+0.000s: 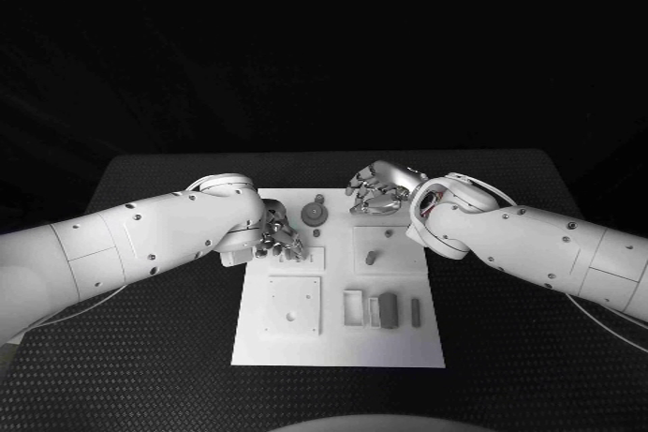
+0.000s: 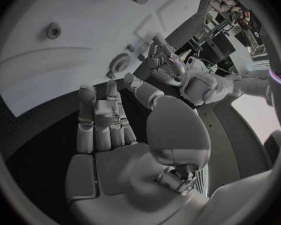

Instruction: Assemble the parts on the task board

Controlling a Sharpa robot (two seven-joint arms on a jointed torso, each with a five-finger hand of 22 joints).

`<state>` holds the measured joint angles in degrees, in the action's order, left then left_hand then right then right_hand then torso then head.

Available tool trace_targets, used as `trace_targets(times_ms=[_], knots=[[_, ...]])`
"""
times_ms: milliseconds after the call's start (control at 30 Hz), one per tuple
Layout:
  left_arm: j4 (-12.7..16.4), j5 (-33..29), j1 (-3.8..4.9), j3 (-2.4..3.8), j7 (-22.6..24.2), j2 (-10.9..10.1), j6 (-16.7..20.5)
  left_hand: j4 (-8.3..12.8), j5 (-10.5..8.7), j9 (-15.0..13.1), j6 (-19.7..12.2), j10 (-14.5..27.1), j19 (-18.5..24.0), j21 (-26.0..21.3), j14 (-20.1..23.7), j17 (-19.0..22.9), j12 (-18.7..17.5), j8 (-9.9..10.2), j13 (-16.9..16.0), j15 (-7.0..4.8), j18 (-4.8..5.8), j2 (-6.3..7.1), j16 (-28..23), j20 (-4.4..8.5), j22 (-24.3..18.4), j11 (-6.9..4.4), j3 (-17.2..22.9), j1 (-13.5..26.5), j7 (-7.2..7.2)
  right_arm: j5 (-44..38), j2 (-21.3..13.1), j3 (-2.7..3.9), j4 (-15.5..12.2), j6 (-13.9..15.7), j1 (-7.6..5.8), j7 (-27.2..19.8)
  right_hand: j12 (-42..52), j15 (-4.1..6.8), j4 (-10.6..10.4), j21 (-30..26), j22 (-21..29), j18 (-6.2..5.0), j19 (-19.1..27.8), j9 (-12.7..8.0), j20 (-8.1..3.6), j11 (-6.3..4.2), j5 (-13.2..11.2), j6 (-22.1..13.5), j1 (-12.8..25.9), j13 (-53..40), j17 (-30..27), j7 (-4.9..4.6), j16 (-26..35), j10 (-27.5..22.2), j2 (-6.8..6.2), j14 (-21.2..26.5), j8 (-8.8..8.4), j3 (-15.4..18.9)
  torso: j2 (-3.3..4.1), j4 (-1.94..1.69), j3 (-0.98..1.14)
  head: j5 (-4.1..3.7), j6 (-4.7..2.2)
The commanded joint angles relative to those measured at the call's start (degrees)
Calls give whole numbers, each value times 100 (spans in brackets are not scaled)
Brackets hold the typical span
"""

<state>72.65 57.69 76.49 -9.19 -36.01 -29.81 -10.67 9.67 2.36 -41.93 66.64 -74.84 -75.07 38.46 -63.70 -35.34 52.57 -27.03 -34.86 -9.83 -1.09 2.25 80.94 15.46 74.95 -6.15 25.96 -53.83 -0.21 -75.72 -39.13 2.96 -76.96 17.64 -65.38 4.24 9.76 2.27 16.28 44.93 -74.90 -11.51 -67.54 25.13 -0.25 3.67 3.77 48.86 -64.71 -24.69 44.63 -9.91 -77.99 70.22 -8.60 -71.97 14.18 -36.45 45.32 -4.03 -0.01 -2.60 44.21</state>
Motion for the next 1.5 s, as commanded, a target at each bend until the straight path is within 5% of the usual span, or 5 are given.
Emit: trace_targets(times_ms=[33, 1500], knots=[[7, 183, 3, -1, 43, 25, -13, 116, 39, -23, 63, -50, -63, 39, -138, -9, 25, -21, -6, -188, -203, -135, 32, 44, 118, -8, 127, -103, 7, -7, 4, 0, -10, -69, 4, -40, -29, 3, -31, -22, -102, -349, -9, -5, -39, 42, 9, -10, 65, 2, -9, -41, 24, -14, 8, 55, 31, 6, 1, 0, 1, -1, 1], [-61, 271, -4, -101, 53, 165, -232, 92, 39, -38, 81, -68, -65, 64, -138, -37, 43, -38, -27, -186, -201, -110, 56, 38, 117, -11, 120, -66, 0, -7, 8, 0, -18, -56, 4, -38, -27, 3, -26, -25, -104, -349, -12, -9, -41, 42, 9, -14, 68, 0, -10, -41, 23, -16, 8, 56, 36, -1, -1, -1, 4, -48, 62]])
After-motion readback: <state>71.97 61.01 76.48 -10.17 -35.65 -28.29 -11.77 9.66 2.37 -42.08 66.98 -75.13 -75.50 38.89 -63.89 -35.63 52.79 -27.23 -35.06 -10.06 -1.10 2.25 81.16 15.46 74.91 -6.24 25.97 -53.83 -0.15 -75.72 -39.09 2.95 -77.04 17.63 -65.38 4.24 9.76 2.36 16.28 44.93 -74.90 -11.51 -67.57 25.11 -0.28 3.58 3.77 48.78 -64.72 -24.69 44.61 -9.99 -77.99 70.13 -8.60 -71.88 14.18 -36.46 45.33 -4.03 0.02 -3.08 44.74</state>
